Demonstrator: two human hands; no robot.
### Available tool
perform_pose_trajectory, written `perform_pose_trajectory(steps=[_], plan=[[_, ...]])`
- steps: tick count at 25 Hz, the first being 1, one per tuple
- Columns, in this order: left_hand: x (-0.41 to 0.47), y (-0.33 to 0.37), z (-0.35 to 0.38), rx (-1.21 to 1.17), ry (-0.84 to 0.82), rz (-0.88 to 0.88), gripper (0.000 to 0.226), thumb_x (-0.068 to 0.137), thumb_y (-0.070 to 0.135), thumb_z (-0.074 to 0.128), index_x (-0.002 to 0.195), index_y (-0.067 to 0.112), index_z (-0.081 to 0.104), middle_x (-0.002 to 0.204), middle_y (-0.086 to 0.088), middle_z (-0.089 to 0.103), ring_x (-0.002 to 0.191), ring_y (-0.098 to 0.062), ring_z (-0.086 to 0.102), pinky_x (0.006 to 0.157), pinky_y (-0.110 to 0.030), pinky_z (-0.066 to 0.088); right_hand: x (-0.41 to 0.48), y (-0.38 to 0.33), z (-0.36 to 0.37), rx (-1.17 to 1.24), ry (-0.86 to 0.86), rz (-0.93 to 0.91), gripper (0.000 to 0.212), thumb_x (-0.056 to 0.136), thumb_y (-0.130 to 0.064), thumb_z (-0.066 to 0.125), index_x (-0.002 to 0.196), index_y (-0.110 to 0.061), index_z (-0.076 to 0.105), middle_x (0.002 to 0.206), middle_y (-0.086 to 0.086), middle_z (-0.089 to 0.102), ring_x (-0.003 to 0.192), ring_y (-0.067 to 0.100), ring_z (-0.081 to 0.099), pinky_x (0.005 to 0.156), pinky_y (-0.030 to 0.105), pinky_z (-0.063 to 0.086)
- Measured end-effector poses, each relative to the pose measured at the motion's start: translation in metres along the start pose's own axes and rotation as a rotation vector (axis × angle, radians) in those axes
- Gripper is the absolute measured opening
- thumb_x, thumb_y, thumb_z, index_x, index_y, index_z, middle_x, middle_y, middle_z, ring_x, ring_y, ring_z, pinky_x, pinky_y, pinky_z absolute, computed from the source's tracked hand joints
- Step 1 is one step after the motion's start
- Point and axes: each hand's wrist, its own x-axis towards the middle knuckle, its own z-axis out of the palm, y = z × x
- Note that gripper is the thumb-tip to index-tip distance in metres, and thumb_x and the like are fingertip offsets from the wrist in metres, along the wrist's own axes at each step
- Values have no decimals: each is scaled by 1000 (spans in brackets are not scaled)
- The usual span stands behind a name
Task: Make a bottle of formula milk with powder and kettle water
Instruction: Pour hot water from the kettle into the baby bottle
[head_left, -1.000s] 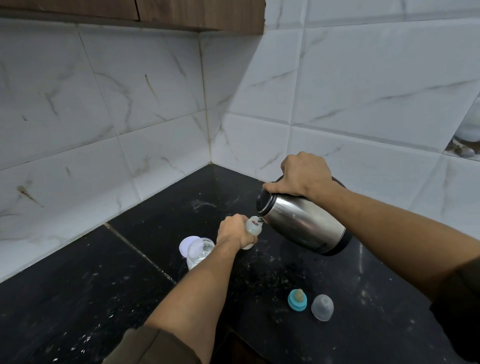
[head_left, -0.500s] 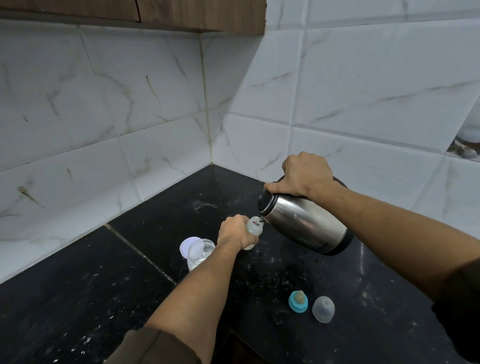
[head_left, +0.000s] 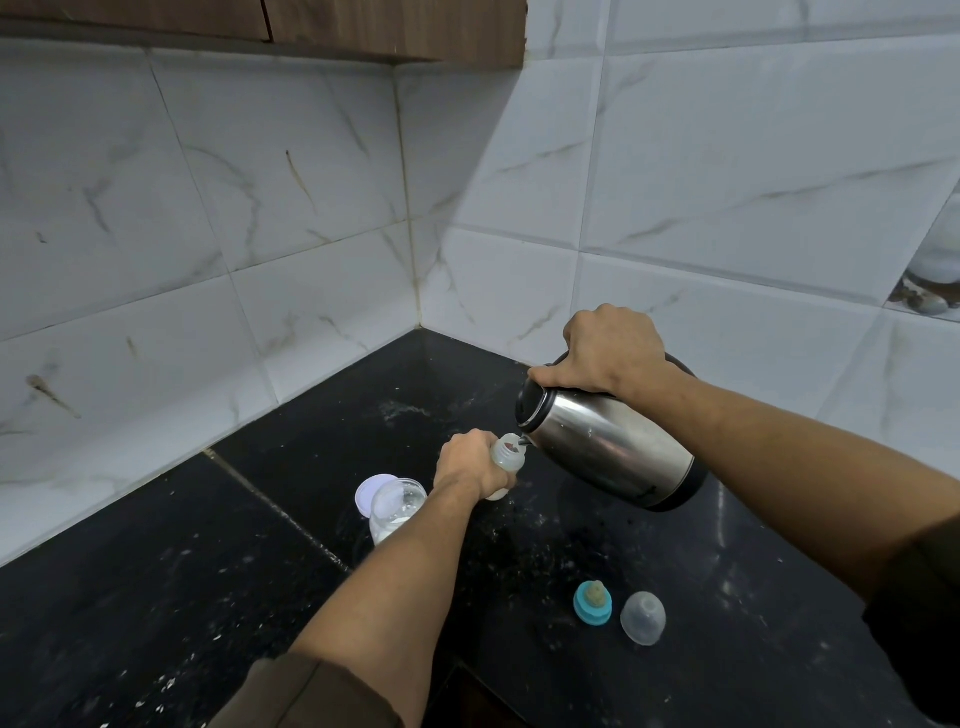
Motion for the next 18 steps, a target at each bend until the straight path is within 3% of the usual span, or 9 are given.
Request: perform_pose_trajectory(steps=[18], plan=[[-1,5,2,-20,-14,7,44,71,33,91,111,28,76,102,1,76,101,-20,69,91,-36,56,-2,5,-2,-14,-2,-5,67,67,-84,61,58,-19,49,58,-1,54,51,18,47,53,27,38]])
